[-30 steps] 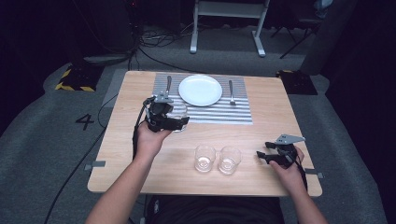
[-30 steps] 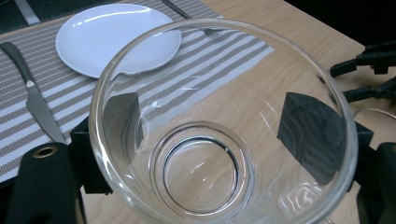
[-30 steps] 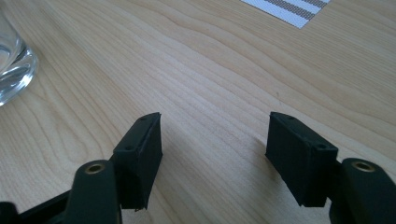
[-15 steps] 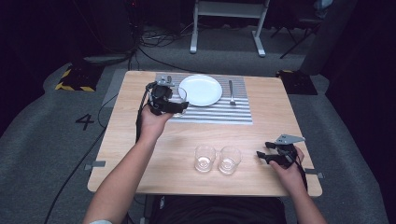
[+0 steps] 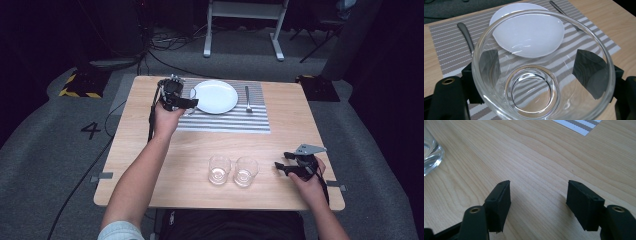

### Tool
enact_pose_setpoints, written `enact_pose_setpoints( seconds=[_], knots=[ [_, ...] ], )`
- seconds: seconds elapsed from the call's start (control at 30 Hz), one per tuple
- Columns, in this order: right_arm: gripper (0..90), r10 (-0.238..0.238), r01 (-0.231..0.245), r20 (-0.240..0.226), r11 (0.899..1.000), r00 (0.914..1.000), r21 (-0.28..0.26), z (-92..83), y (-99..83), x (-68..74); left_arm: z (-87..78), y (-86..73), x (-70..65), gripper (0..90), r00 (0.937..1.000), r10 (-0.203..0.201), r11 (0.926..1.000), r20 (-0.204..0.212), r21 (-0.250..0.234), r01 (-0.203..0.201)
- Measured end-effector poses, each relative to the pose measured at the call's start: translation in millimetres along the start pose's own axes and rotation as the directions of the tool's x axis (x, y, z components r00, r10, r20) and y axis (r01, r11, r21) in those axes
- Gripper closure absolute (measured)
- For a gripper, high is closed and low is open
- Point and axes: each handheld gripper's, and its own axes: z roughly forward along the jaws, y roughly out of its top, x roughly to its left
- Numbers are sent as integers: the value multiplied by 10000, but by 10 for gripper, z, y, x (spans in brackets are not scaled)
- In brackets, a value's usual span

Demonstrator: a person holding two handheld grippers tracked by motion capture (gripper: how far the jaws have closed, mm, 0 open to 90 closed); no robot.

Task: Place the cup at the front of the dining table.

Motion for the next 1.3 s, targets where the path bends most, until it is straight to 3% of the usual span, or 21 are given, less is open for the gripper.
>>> enact_pose_setpoints(
  seconds=[0.17, 0.47, 0.5, 0.77, 0.8, 0.83, 0.87, 0.9, 1.17, 1.3],
  knots=[
    [364, -118, 118, -1, 9999, 9999, 18, 0, -1, -5, 154, 43, 65, 196, 9992, -310, 9994, -268, 128, 314],
    [364, -143, 143, -73, 9999, 9999, 28, 1, -1, -5, 347, 59, 92, 196, 9982, -452, 9980, -404, 432, 470],
    [364, 93, -93, -85, 9999, 9999, -50, 6, 3, 15, 370, 65, 98, 196, 9982, -404, 9979, -442, 484, 425],
    [366, -102, 103, -215, 9999, 9997, 20, -1, 1, 6, 579, 98, 151, 196, 9971, -326, 9934, -681, 1071, 398],
    [366, 58, -58, -220, 10000, 9997, -32, 4, 4, 20, 608, 96, 151, 196, 9965, -377, 9925, -746, 1129, 460],
    [366, -239, 239, -218, 9997, 9995, 9, 0, -1, 1, 634, 93, 160, 196, 9966, -318, 9920, -754, 1194, 406],
    [366, -239, 239, -218, 9997, 9995, 9, 0, -1, 1, 659, 84, 161, 196, 9957, -392, 9916, -839, 1194, 491],
    [366, -246, 246, -226, 9997, 9994, 14, 0, -1, 3, 708, 52, 177, 196, 9964, -533, 9900, -655, 1271, 613],
    [366, -246, 246, -275, 9997, 9993, -26, 3, 0, 2, 830, -38, 217, 196, 9941, -835, 9839, -689, 1526, 932],
    [366, -219, 220, -232, 9998, 9995, 37, -2, -1, 4, 849, -43, 218, 195, 9956, -571, 9835, -740, 1675, 689]
  ],
)
